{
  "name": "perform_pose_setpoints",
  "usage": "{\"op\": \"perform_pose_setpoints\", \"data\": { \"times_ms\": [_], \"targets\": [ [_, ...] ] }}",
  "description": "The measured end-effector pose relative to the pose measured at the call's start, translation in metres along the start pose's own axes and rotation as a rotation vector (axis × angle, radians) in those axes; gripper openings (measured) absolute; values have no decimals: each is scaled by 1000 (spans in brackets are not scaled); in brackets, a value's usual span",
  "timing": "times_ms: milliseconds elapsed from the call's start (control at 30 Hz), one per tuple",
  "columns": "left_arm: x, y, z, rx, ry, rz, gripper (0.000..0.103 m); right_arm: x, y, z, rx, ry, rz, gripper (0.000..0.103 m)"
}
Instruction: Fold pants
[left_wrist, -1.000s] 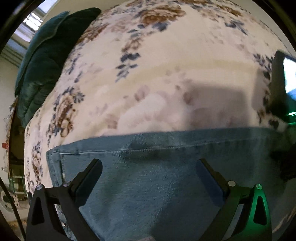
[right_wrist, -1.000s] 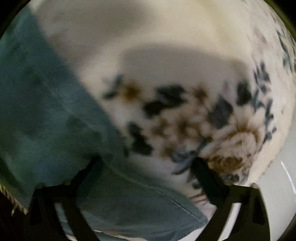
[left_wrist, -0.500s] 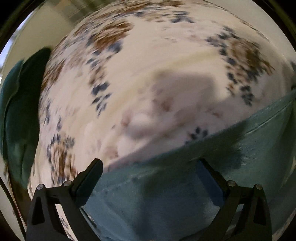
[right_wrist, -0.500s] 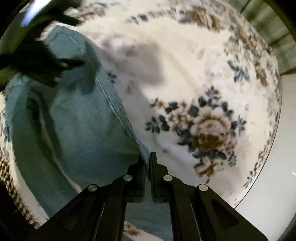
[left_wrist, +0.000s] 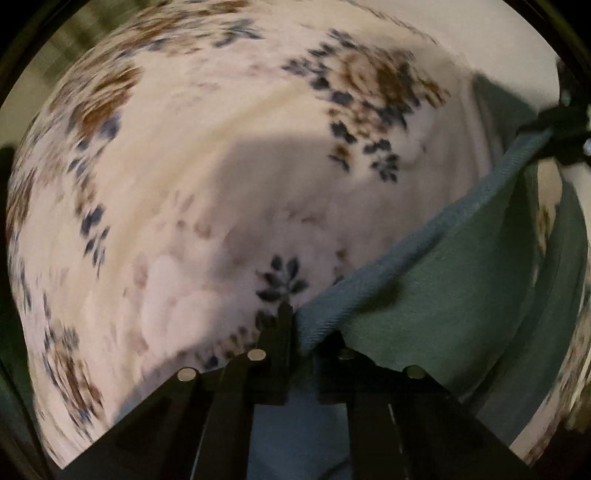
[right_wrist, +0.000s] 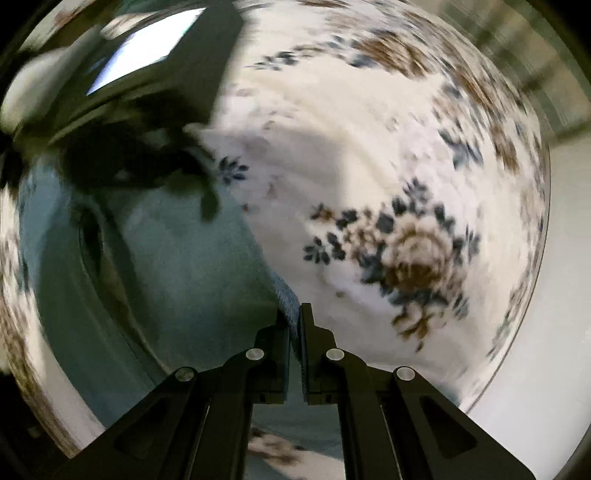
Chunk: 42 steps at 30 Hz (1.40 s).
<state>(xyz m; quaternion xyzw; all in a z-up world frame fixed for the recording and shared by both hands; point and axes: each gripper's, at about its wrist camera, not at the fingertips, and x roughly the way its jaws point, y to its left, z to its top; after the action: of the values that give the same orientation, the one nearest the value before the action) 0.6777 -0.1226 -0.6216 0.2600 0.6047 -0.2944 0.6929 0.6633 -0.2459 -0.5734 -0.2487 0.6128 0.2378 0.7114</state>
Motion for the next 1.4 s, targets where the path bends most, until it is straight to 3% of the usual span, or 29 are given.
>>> {"op": "perform_pose_setpoints", "data": {
  "times_ms": [200, 467, 733, 900, 1067, 1267, 1400],
  "targets": [
    [-44, -24, -39, -167, -70, 55, 5, -5, 1, -19, 260, -43, 35, 5],
    [-105, -42, -84, -427, -67, -8, 5, -37, 32, -59, 594, -75, 96, 5],
    [-142, -81, -138, -588, -40, -70, 5, -71, 85, -117, 717, -66, 160, 5],
    [-130, -109, -180, -659, -1, -109, 5, -67, 127, -166, 748, -24, 199, 5],
    [-92, -135, -222, -721, 69, -145, 5, -30, 174, -210, 751, 63, 225, 5],
    [-33, -156, -260, -757, 158, -165, 5, 22, 207, -234, 747, 150, 215, 5],
    [-31, -161, -264, -782, 150, -132, 9, 44, 217, -236, 729, 210, 206, 11]
  ]
}}
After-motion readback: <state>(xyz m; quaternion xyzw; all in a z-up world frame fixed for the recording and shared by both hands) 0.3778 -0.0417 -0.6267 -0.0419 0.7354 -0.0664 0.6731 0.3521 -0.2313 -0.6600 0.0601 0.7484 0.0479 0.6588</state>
